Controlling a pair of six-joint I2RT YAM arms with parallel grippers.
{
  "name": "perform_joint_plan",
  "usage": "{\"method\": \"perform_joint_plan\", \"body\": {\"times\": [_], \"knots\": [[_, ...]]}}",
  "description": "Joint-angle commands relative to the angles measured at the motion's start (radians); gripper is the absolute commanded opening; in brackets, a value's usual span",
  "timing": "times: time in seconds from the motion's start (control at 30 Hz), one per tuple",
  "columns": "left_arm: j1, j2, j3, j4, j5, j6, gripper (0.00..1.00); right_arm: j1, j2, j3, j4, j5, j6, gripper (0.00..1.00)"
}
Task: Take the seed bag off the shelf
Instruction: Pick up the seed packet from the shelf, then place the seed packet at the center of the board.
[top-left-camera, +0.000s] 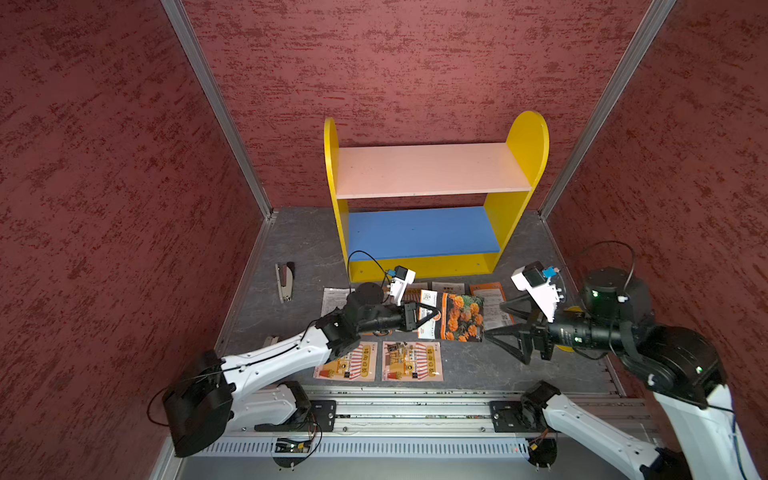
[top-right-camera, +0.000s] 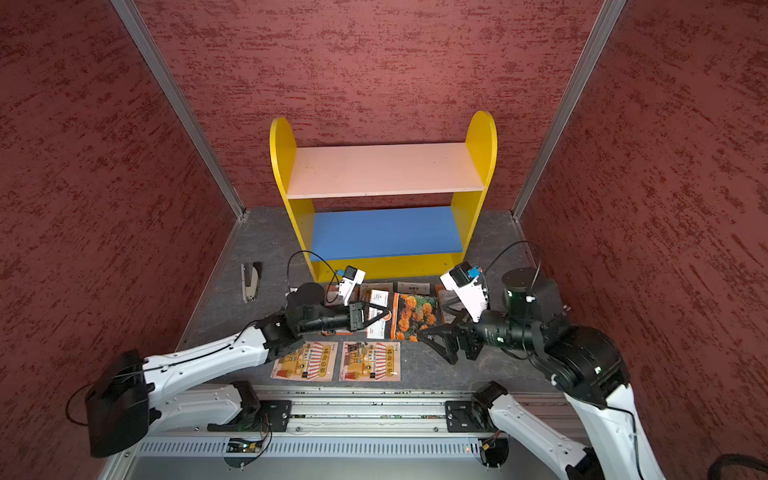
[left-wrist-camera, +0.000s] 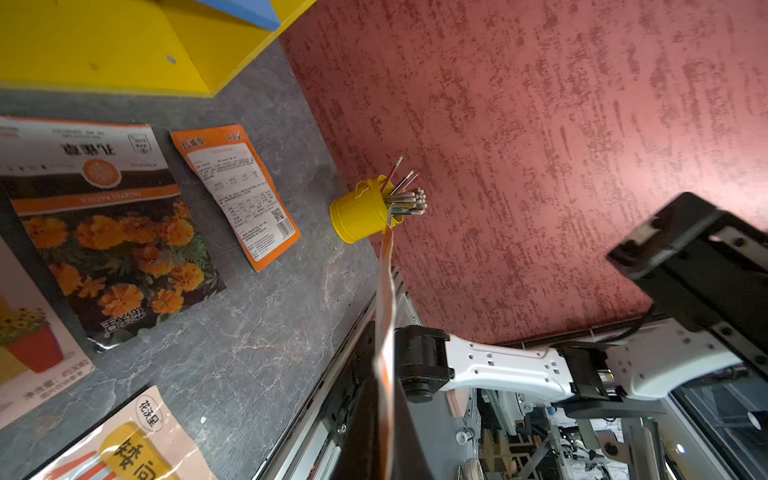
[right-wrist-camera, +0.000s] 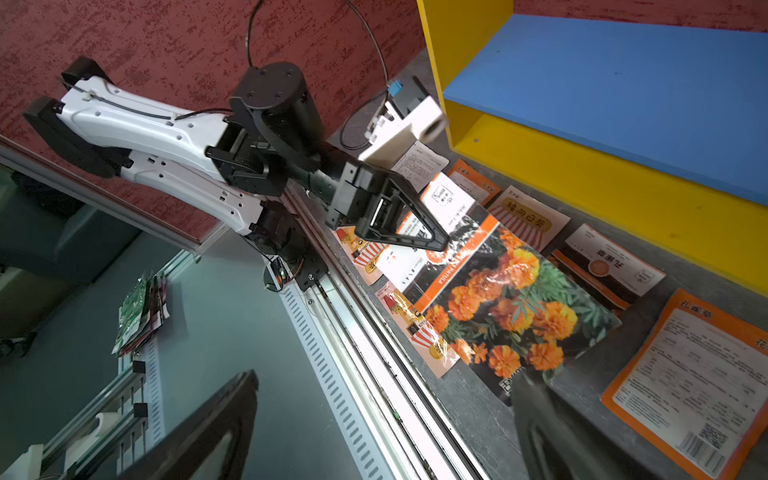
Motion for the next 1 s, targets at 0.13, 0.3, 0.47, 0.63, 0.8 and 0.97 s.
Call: {"method": "perform_joint_plan", "body": {"times": [0.13,0.3,0.47,0.63,0.8,0.97], "knots": [[-0.113,0.215,0.072,0.202,-0.138,-0.128,0.00,-0.003,-0.004,0.022,-0.112,0.027,-0.034,0.98],[-0.155,0.377,0.104,0.268,-0.164,-0.229,0.00,-0.002,-0.023,0.021,-0.125,0.008,-0.050,0.99],[-0.186,0.507,0.134,0.336,-0.179,-0.331,0.00,-0.002,-0.032,0.043,-0.152,-0.028,-0.056,0.99],[-0.229,0.580,0.185,0.285,-0.220,-0.383,0.00,0.000,-0.035,0.032,-0.152,-0.020,-0.053,0.98],[-0.257,0.623,0.227,0.206,-0.257,-0.432,0.00,-0.001,-0.035,0.019,-0.146,-0.019,-0.048,0.98],[-0.290,0.648,0.277,0.075,-0.295,-0.462,0.00,-0.001,-0.044,0.015,-0.144,-0.012,-0.048,0.98]]}}
